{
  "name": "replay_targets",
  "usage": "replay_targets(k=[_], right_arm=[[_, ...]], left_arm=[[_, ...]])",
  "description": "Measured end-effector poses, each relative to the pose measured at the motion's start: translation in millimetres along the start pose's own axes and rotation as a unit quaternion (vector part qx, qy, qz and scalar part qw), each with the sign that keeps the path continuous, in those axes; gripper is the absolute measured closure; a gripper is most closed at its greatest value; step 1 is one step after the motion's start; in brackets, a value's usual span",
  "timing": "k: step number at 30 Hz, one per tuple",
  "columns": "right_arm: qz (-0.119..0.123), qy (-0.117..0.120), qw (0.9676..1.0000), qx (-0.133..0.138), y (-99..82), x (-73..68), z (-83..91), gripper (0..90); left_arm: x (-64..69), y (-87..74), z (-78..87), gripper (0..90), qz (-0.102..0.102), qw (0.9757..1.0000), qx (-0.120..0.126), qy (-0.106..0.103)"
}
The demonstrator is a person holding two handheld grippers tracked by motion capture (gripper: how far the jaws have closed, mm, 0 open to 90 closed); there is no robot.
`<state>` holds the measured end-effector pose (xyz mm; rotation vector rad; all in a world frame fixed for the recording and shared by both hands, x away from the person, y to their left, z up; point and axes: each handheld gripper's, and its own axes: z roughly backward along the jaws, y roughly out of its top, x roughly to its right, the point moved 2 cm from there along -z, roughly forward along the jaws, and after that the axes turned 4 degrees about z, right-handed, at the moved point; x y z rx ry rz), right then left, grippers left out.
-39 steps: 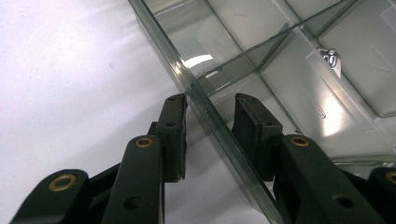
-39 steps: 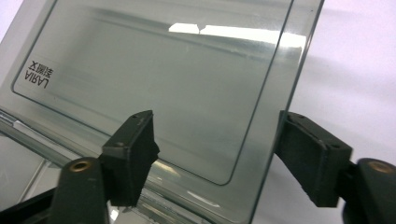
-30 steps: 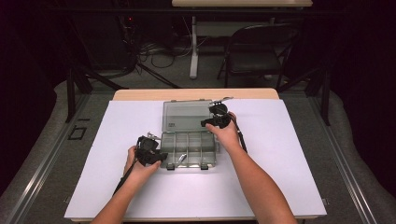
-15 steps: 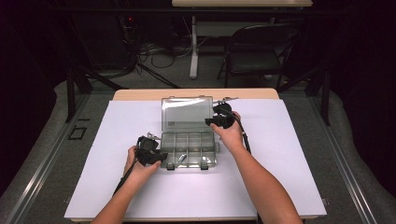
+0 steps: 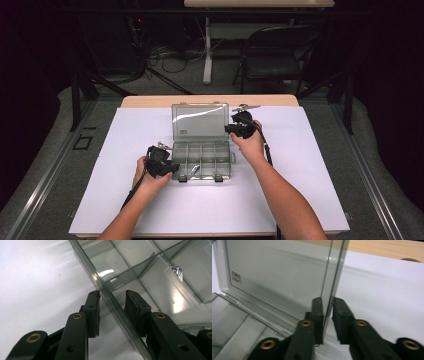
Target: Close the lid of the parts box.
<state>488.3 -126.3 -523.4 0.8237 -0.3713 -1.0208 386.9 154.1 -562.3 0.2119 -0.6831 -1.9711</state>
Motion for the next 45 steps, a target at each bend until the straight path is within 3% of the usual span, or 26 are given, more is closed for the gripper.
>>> replay_targets(k=[8,22,28,33,40,45], right_arm=[[0.002,0.005,0.9999,0.013,-4.3,0.4,1.9,83.1],[0.031,-0.002,0.9981,0.053,-13.9,-2.0,5.2,83.5],[0.032,-0.004,0.9981,0.052,-14.6,-2.3,5.3,83.4],[0.031,-0.003,0.9978,0.059,-15.4,-1.9,4.8,83.5],[0.033,-0.004,0.9976,0.06,-15.8,-2.4,5.2,83.5],[0.033,-0.004,0.9976,0.061,-15.9,-2.4,5.3,83.5]], left_arm=[[0.0,-0.1,0.0,64.6,0.0,1.0,0.001,0.0],[0.1,0.5,-0.2,64.8,0.005,1.0,0.001,0.0],[-2.7,2.9,2.0,61.2,0.012,0.9998,0.0,-0.014],[-5.3,9.8,14.8,55.8,0.025,0.9988,0.023,-0.034],[-11.4,24.5,34.6,44.5,-0.006,0.9982,0.053,-0.029],[-14.3,38.7,46.4,40.3,-0.008,0.9955,0.075,-0.057]])
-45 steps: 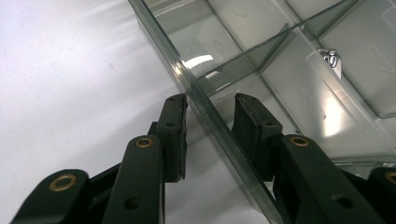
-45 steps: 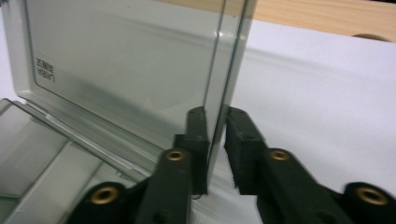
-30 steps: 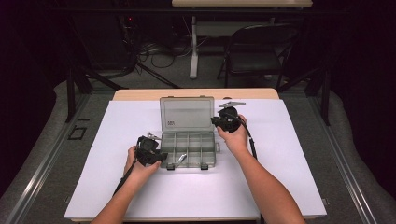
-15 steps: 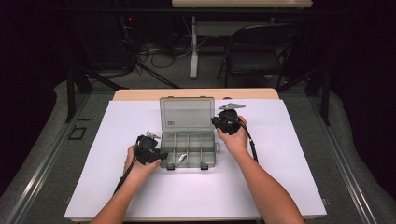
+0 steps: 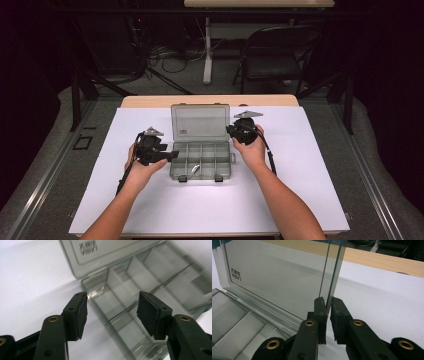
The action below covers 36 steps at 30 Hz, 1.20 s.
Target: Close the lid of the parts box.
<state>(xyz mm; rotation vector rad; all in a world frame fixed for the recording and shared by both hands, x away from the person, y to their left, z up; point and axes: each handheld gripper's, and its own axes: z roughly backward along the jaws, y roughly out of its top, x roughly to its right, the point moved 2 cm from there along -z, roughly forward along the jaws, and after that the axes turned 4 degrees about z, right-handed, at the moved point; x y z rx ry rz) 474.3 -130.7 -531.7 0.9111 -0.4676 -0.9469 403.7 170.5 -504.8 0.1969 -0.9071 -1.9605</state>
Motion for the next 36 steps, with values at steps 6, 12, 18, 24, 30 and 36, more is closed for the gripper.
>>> replay_targets(k=[6,12,18,24,30,36], right_arm=[[0.002,-0.001,1.0,0.0,0.0,-0.1,0.5,83.5],[0.003,-0.002,1.0,0.0,-0.1,-0.1,0.4,83.5],[0.001,-0.001,1.0,0.001,-0.4,-0.5,0.5,83.5],[0.003,-0.002,1.0,0.002,-0.4,-1.0,1.1,83.5],[0.007,-0.004,1.0,0.002,-0.5,-1.6,1.3,83.5],[0.009,-0.004,0.9999,0.003,-0.8,-1.4,1.3,83.5]], left_arm=[[-2.3,20.3,10.8,38.1,-0.009,0.9999,0.012,0.006],[-8.2,43.1,22.8,37.0,-0.002,0.9996,0.029,-0.005],[-17.5,64.3,32.7,36.2,0.012,0.9986,0.051,0.003],[-25.9,80.0,34.6,36.4,0.021,0.9979,0.06,0.009],[-31.5,94.6,30.1,36.9,0.015,0.9977,0.058,0.031],[-32.5,109.0,22.0,38.8,0.01,0.9972,0.065,0.034]])
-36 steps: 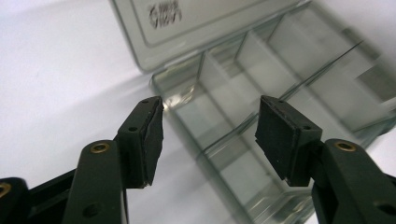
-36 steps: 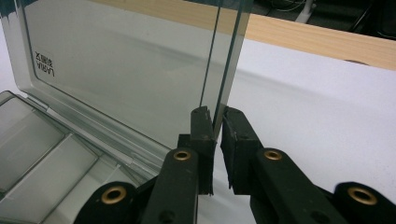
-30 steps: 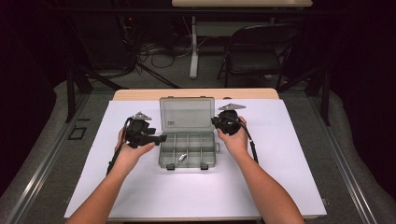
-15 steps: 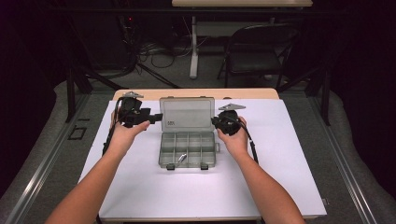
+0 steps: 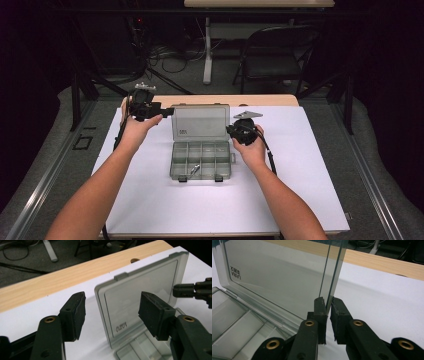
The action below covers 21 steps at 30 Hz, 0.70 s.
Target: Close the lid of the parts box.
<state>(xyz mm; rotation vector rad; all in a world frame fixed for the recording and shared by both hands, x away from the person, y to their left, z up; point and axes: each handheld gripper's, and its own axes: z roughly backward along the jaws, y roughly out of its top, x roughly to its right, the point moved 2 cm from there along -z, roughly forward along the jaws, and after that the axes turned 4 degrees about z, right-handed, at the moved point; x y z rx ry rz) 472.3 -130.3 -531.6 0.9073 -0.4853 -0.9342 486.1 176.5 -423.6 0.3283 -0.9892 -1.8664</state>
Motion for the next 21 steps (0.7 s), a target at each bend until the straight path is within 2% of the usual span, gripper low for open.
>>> replay_targets(k=[8,12,15,19,21], right_arm=[[-0.002,0.001,1.0,0.002,-0.3,0.2,-0.4,83.5],[-0.004,0.003,1.0,0.002,-0.5,0.5,-0.7,83.5],[-0.004,0.002,1.0,0.003,-0.5,0.3,-0.5,83.5],[-0.003,0.002,1.0,0.004,-0.6,0.4,-0.5,83.5],[-0.003,0.002,1.0,0.004,-0.6,0.4,-0.5,83.5]], left_arm=[[0.3,5.2,-18.7,44.6,-0.001,0.9999,-0.006,0.008],[-2.5,5.2,-25.5,49.3,0.011,0.9997,0.001,0.021],[-5.0,5.2,-29.8,53.3,0.018,0.9997,0.002,0.013],[-5.9,3.1,-35.1,56.5,0.045,0.9989,0.01,-0.001],[-4.9,1.5,-38.0,57.6,0.044,0.999,0.011,0.003]])
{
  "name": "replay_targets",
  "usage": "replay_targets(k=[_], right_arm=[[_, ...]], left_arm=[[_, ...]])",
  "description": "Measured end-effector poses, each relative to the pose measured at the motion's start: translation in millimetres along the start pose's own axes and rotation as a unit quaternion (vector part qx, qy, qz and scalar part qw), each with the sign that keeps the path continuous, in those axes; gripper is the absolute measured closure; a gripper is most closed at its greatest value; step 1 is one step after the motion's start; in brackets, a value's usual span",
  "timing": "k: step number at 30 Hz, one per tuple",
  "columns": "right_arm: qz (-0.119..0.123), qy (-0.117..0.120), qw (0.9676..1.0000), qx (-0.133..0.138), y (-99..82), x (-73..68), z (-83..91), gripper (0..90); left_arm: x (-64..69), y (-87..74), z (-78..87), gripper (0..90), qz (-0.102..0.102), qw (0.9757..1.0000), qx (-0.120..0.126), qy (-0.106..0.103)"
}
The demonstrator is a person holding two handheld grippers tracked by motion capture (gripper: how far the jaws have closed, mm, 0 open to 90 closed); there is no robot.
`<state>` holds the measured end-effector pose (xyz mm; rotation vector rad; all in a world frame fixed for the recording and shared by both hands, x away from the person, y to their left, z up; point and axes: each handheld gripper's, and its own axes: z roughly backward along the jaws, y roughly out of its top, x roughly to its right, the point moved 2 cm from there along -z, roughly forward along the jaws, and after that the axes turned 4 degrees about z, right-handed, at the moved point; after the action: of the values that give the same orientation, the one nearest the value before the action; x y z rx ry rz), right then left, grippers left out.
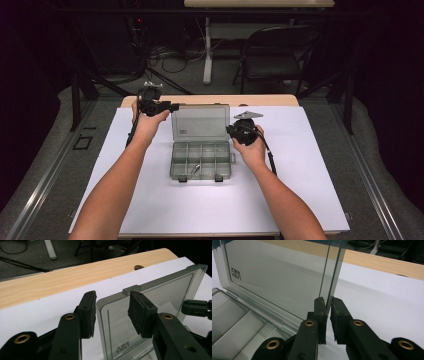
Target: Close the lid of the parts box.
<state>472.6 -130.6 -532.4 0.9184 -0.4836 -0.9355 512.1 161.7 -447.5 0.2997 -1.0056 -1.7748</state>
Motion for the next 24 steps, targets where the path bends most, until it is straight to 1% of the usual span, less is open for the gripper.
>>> replay_targets(k=[2,5,11,14,16,17,20,23,24], right_arm=[[0.0,-0.001,1.0,0.0,0.1,-0.2,0.0,83.5],[0.0,-0.001,1.0,0.0,0.1,-0.2,0.0,83.4],[-0.002,-0.001,1.0,0.0,-0.2,-0.2,-0.3,83.3],[-0.001,-0.001,1.0,0.0,-0.2,-0.1,-0.3,83.4],[0.0,0.0,1.0,0.0,-0.3,-0.1,-0.1,83.4],[0.0,0.0,1.0,0.0,-0.2,-0.1,0.0,83.5],[0.0,0.0,1.0,0.0,-0.2,-0.1,0.0,83.5],[-0.001,0.0,1.0,0.0,-0.1,-0.1,-0.1,83.4],[-0.001,-0.001,1.0,0.0,-0.1,-0.2,-0.1,83.4]], left_arm=[[0.3,-1.1,-2.5,57.6,-0.008,0.9999,-0.007,0.004],[-1.0,-3.2,-5.4,57.5,0.0,1.0,-0.007,0.005],[-4.3,-5.4,-8.4,58.4,0.008,0.9999,-0.005,0.006],[-6.2,-6.3,-9.4,58.4,0.009,0.9998,-0.008,0.014],[-7.8,-6.8,-9.8,58.4,0.014,0.9998,-0.008,0.011],[-8.1,-7.2,-10.0,59.2,0.017,0.9998,-0.007,0.01],[-8.1,-7.5,-9.7,63.7,0.014,0.9999,-0.007,0.008],[-6.9,-7.4,-8.9,70.1,0.013,0.9999,-0.008,0.007],[-6.3,-7.5,-8.7,71.6,0.01,0.9998,-0.009,0.012]])
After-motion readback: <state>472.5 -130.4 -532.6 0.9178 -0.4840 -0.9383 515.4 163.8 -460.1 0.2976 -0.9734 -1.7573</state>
